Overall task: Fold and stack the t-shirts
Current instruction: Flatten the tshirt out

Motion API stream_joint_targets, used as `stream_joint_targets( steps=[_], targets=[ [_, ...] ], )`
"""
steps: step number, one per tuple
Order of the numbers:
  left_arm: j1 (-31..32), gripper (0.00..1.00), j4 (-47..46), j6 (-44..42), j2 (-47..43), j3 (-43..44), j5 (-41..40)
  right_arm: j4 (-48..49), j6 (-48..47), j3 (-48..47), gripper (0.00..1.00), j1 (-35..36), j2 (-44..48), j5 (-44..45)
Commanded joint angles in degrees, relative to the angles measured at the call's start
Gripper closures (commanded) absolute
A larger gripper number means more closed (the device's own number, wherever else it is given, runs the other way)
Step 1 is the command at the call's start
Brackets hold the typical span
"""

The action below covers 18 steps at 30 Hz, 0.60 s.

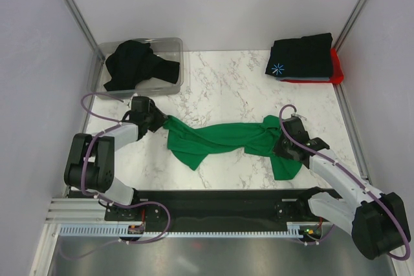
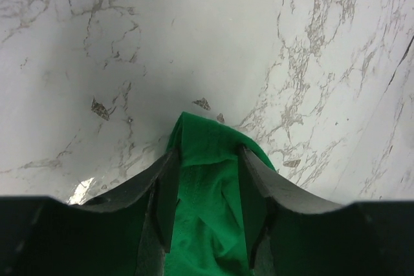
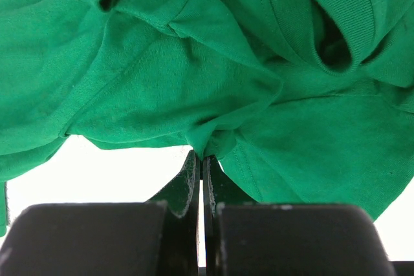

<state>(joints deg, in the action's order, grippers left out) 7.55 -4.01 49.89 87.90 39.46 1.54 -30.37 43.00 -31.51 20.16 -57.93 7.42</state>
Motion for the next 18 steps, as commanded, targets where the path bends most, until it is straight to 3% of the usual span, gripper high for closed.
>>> stream_joint_targets(
  steps=[1,3,7,13,18],
  targets=[
    [-0.3,0.53,-3.6,1.4,1.0,1.8,-0.7,1.7,-0.8,0.4,1.0,0.3,-0.4,0.7],
    [-0.3,0.55,-3.9,1.4,1.4,2.2,-0.9,1.7,-1.0,0.3,1.0,0.3,-0.6,0.8],
    [-0.3,0.76,-4.3,1.2,2.7,3.7,-1.3,1.7,-1.2,0.1,1.0,0.3,-1.0,0.9],
    [-0.3,0.98,-2.8,0.6,2.6,6.4,-1.4,1.5,-1.3,0.0,1.0,0.2,-0.7,0.9],
    [-0.3,0.98,0.7,0.3,-1.7,7.2,-2.5,0.6,-1.3,-1.0,1.0,0.3,-0.2,0.8]
  ],
)
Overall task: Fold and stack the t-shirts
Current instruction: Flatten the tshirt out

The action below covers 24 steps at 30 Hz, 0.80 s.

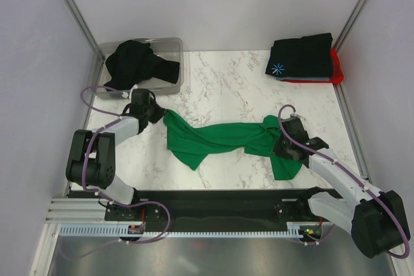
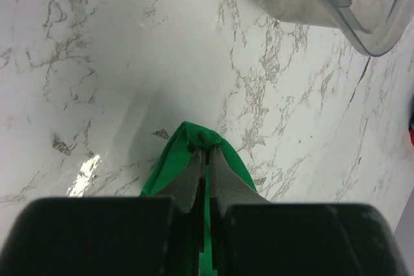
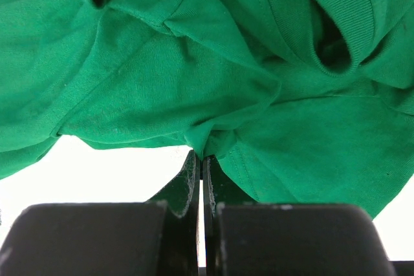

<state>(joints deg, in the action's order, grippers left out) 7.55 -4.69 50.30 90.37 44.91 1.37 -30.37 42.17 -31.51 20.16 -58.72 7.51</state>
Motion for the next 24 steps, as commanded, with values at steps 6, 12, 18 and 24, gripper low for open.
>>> stream_joint_targets(
  steps=[6,12,18,24],
  targets=[
    [-0.3,0.98,11.1,-3.0,-14.9,5.8,-0.1,-5.7,-1.5,-11.6,1.0,0.4,2.8,1.4],
    [-0.3,0.98,28.0,-8.6,-26.5,16.6,3.6,-14.0,-3.1,-30.1,1.0,0.3,5.5,2.0],
    [-0.5,0.98,43.1,-13.4,-34.6,33.7,2.1,-23.5,-4.7,-52.5,1.0,0.3,5.5,5.1],
    [-0.5,0.98,51.0,-14.1,-39.4,48.8,1.3,-29.2,-7.5,-74.1,1.0,0.3,6.2,9.0]
  ],
)
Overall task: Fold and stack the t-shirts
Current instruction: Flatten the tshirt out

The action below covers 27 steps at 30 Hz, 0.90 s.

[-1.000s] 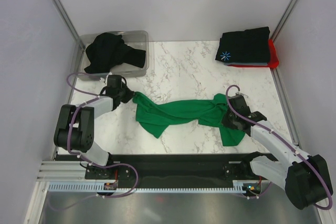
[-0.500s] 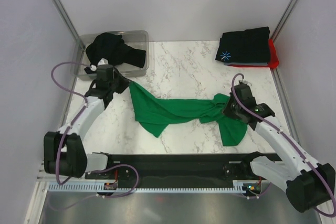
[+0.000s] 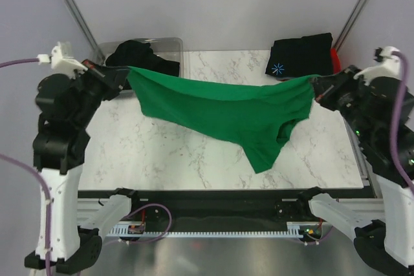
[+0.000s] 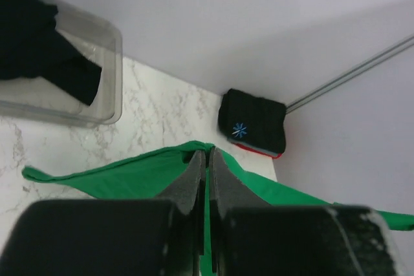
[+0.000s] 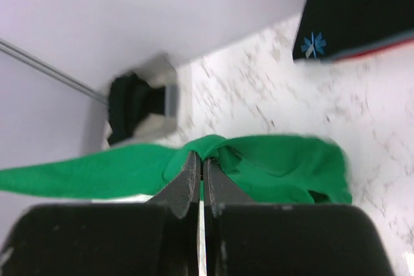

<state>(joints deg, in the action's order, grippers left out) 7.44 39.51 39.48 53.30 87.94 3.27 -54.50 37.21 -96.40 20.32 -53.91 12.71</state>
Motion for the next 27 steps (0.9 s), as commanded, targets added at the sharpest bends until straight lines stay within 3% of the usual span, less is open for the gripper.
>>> stream_joint_targets(
  steps=[1,6,11,17,23,27],
  targets=[
    [-0.4,0.98,7.0,-3.2,-3.8,7.1,-0.5,-5.2,-3.1,-11.5,1.0,0.1,2.0,4.2],
    [-0.4,0.98,6.8,-3.8,-8.7,12.5,2.4,-3.7,-8.1,-23.0,1.0,0.2,4.9,3.0],
    [-0.4,0.98,2.3,-4.2,-16.5,14.2,4.6,2.1,-10.6,-25.0,1.0,0.2,10.5,-3.2],
    [-0.3,0.98,1.6,-4.9,-17.7,20.7,5.1,6.8,-12.2,-28.7,1.0,0.0,13.2,-6.5],
    [-0.3,0.98,7.9,-1.6,-10.2,23.1,2.4,-2.4,-14.0,-40.2,1.0,0.2,2.2,5.4],
    [-0.3,0.98,13.7,0.1,-5.8,17.8,-4.7,-3.4,-12.2,-29.6,1.0,3.4,-3.8,16.2]
  ],
)
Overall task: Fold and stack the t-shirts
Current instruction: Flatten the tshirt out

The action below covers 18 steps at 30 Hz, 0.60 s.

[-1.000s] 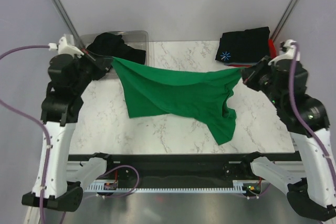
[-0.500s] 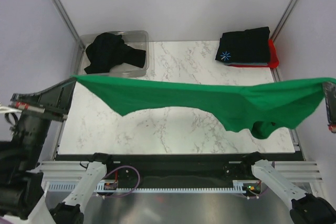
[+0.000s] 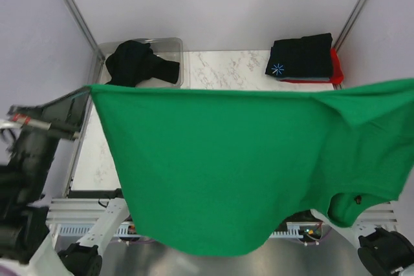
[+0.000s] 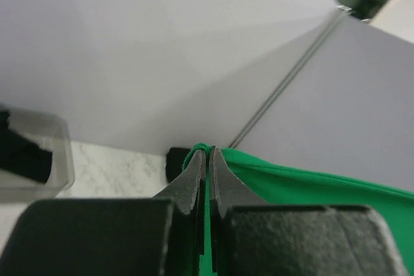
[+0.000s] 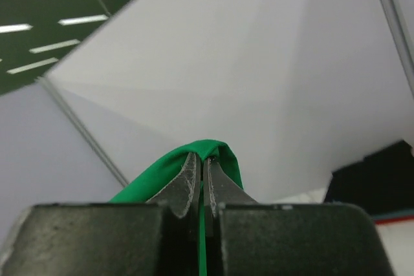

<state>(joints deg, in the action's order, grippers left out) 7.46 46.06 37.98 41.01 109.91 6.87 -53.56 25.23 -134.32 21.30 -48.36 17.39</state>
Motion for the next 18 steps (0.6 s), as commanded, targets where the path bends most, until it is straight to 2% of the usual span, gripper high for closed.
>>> stream_joint_targets(
  steps=[1,3,7,9,10,11,12,13,14,15,16,18],
  targets=[
    [-0.3,0.98,7.0,1.7,7.9,-8.1,-9.1,-3.8,0.4,11.1,1.0,3.0,-10.3,14.7],
    [-0.3,0.98,6.3,1.9,9.4,-12.4,-10.8,-2.0,1.3,18.2,1.0,3.3,-14.3,16.7],
    [-0.6,0.98,-0.7,0.0,15.4,-24.4,-12.9,2.0,1.6,26.6,1.0,2.4,-24.1,21.8],
    [-1.1,0.98,-2.2,-0.2,22.0,-26.3,-13.9,5.2,1.7,29.1,1.0,-3.0,-31.9,18.1],
    [-2.2,0.95,-3.8,-0.4,27.7,-27.4,-13.3,7.6,2.2,29.9,1.0,-5.0,-34.8,13.9],
    [-3.1,0.82,-4.3,-0.3,30.3,-27.6,-12.1,8.4,2.4,29.6,1.0,-6.8,-38.1,11.4],
    [-4.1,0.52,-4.8,-0.3,33.5,-27.5,-10.1,8.8,2.3,28.5,0.82,-9.8,-44.3,6.9],
    [-6.4,0.43,-5.4,-0.1,36.1,-27.1,-7.5,9.0,2.0,27.3,0.64,-10.6,-47.4,3.7],
    [-7.2,0.31,-5.7,0.0,38.4,-26.5,-2.4,9.0,1.5,25.2,0.41,-10.7,-49.9,2.0],
    [-7.4,0.1,-5.6,-1.1,42.4,-25.7,-0.9,8.8,0.7,24.7,0.11,-10.7,-52.8,-1.7],
    [-7.4,0.07,-5.5,-1.7,43.3,-24.8,0.0,8.4,0.5,24.8,0.02,-10.7,-53.2,-2.5],
    [-7.4,0.0,-5.5,-1.9,42.2,-25.4,-0.2,9.6,0.5,30.2,0.02,-10.5,-49.6,-2.4]
  ],
)
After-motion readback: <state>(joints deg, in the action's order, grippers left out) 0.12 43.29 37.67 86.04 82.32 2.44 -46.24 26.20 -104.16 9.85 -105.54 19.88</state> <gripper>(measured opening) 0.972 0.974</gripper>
